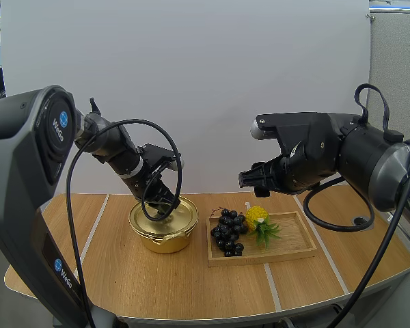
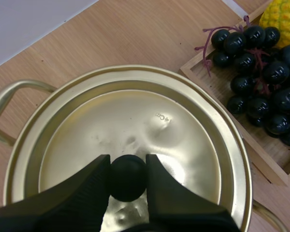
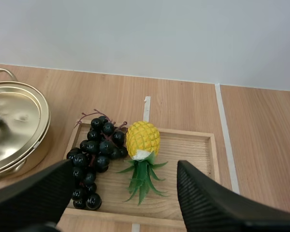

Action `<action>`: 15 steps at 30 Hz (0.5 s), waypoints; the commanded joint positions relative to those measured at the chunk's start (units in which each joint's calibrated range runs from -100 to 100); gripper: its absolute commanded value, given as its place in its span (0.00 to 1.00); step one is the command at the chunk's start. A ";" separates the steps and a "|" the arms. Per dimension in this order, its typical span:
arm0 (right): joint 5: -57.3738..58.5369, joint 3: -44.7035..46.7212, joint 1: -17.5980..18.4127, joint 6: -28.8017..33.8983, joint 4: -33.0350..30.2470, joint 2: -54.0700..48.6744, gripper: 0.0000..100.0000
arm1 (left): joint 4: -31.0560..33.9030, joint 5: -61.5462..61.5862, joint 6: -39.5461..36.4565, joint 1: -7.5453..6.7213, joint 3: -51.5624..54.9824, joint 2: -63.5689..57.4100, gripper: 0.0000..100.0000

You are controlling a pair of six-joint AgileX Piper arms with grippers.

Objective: Open the pot, put the pineapple inside, and close it

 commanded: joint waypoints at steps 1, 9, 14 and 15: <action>-1.18 -0.37 -0.22 -0.34 0.00 -0.55 1.00 | -0.74 0.28 0.14 -0.18 -0.44 -0.55 0.00; -1.18 -0.37 -0.22 -0.34 0.00 -0.55 1.00 | -0.64 0.35 -0.46 -0.18 -1.60 -10.89 0.00; -1.18 -0.37 -0.22 -0.34 0.00 -0.55 1.00 | -0.52 0.70 -3.87 0.38 -7.56 -20.54 0.00; -1.18 -0.37 -0.22 -0.34 0.00 -0.55 1.00 | -0.52 0.70 -4.48 0.46 -9.30 -22.04 0.00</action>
